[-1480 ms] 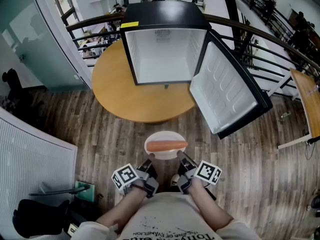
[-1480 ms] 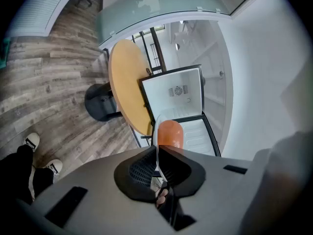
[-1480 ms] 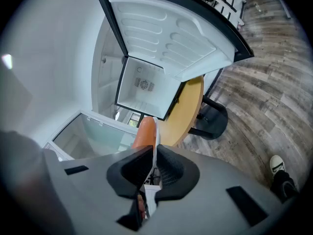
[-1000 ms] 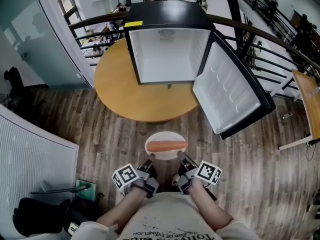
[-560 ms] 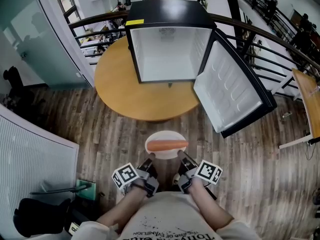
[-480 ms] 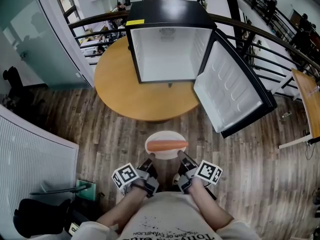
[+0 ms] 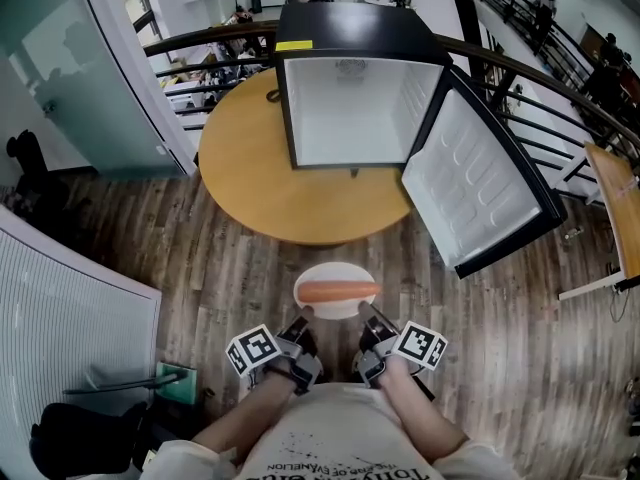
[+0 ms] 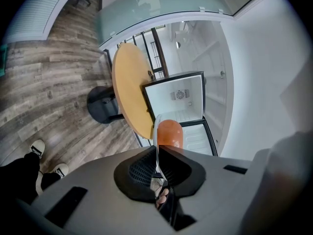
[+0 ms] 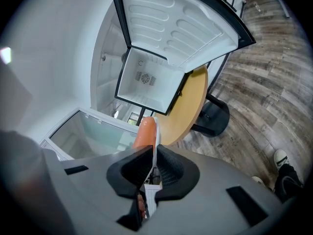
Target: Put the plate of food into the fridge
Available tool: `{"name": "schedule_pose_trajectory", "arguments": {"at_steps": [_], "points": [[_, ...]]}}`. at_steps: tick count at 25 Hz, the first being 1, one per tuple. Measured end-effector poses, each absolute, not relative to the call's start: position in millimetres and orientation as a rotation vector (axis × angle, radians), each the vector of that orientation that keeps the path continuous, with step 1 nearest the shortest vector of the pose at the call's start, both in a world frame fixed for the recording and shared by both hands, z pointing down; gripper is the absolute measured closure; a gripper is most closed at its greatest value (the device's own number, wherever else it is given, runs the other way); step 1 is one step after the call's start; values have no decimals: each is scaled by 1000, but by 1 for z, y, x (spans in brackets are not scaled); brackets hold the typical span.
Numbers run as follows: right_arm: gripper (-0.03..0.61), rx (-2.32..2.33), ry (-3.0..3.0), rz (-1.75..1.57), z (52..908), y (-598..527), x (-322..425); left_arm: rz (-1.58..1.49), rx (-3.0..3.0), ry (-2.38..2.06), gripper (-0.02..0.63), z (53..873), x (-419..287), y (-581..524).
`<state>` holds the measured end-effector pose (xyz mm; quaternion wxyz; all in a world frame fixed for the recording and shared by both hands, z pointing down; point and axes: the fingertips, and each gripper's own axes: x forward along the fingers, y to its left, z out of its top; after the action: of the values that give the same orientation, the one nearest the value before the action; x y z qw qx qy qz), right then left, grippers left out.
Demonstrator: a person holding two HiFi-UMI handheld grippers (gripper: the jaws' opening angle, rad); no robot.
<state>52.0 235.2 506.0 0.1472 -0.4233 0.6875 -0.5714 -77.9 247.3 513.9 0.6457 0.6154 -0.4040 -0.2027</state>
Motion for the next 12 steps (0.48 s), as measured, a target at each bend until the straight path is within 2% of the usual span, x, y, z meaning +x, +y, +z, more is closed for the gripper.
{"name": "schedule_pose_trajectory", "arguments": {"at_steps": [12], "points": [[535, -1257, 1964, -1610, 505, 228, 23, -458, 1412, -869, 581, 514, -108, 234]]}}
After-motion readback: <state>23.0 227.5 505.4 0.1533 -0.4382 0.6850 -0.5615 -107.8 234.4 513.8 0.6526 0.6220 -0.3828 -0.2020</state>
